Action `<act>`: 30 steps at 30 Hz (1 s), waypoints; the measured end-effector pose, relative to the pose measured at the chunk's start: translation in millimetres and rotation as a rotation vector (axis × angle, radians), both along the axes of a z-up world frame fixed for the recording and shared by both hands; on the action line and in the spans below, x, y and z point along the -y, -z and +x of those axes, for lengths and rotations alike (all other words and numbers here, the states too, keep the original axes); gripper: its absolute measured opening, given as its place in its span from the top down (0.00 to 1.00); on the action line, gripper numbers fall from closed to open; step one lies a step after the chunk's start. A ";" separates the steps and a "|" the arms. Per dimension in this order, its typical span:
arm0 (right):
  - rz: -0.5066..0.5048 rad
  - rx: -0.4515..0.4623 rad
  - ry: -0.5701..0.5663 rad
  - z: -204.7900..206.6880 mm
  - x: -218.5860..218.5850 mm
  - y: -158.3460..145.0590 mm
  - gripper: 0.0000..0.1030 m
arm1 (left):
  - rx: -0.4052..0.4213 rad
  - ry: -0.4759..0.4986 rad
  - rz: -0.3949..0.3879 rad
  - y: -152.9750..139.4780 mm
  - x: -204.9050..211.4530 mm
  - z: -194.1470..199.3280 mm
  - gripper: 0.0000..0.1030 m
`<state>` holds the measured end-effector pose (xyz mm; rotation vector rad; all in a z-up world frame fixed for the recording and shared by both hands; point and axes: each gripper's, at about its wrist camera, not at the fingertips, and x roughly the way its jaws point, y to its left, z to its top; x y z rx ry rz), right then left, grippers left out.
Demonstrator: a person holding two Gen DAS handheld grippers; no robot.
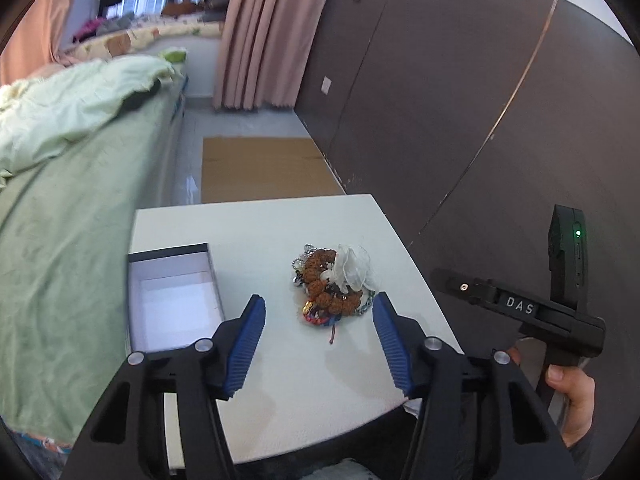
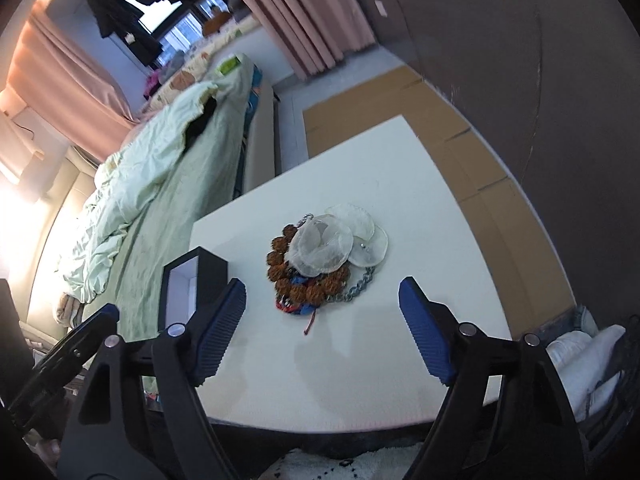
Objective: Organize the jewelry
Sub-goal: 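Lower the right tool onto the brown bead bracelet and close it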
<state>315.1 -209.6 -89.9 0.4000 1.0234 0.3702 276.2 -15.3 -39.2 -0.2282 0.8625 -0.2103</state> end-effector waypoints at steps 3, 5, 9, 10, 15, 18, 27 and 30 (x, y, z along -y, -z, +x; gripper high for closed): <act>0.010 -0.064 -0.007 28.4 -3.2 14.0 0.23 | -0.037 0.012 0.007 13.2 5.3 29.8 0.48; 0.015 -0.109 -0.008 45.2 -7.9 23.8 0.23 | -0.072 0.025 0.008 23.4 7.4 47.0 0.48; 0.030 -0.179 -0.012 72.9 -13.0 37.6 0.23 | -0.158 0.025 0.018 48.1 9.8 86.6 0.49; 0.030 -0.195 -0.010 79.6 -14.8 41.6 0.23 | -0.177 0.027 0.017 53.8 10.4 94.1 0.51; 0.056 -0.225 -0.013 91.0 -22.9 62.4 0.23 | -0.264 0.033 -0.023 87.9 11.0 124.2 0.59; 0.054 -0.255 0.002 96.7 -26.3 76.7 0.23 | -0.298 0.019 -0.043 105.6 8.1 134.1 0.63; 0.088 -0.283 0.022 105.7 -37.7 93.4 0.37 | -0.377 -0.033 -0.171 131.9 -2.2 151.9 0.66; 0.121 -0.311 0.046 105.4 -33.3 99.4 0.76 | -0.380 -0.026 -0.185 133.5 -1.1 152.4 0.66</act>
